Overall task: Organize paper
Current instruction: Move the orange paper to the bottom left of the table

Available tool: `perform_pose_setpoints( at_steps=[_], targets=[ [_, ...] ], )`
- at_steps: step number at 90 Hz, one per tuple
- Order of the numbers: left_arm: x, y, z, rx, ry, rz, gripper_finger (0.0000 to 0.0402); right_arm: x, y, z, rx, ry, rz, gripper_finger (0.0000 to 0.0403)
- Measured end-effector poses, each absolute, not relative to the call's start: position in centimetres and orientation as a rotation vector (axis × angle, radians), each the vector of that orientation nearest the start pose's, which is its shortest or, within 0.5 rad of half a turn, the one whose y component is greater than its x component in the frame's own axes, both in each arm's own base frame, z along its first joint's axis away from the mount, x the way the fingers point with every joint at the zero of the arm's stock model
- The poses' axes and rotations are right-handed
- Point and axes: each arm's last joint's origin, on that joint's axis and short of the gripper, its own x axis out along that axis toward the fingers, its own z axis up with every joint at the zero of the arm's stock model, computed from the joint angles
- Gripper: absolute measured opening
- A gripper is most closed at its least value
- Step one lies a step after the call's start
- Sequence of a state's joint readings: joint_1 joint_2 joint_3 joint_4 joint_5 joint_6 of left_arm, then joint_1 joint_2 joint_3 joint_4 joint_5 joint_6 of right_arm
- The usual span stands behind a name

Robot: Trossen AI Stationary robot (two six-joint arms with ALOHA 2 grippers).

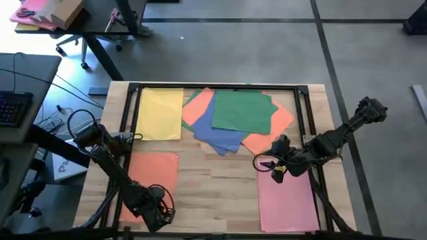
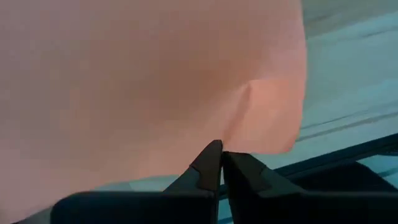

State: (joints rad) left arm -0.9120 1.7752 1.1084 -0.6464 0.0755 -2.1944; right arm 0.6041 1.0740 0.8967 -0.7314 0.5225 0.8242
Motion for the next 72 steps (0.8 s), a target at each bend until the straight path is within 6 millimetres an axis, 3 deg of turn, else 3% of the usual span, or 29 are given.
perform_pose_setpoints(
  at_steps=[55, 72],
  targets=[
    [20.49, -25.53, 16.41, -1.212, 1.389, 0.784, 0.0000, 17.75, 10.70, 28.04, 0.375, 0.724, -0.192, 0.0191],
    [20.70, -25.38, 16.41, -1.217, 1.387, 0.787, 0.0015, 17.65, 11.16, 28.14, 0.404, 0.728, -0.155, 0.0222]
  ],
)
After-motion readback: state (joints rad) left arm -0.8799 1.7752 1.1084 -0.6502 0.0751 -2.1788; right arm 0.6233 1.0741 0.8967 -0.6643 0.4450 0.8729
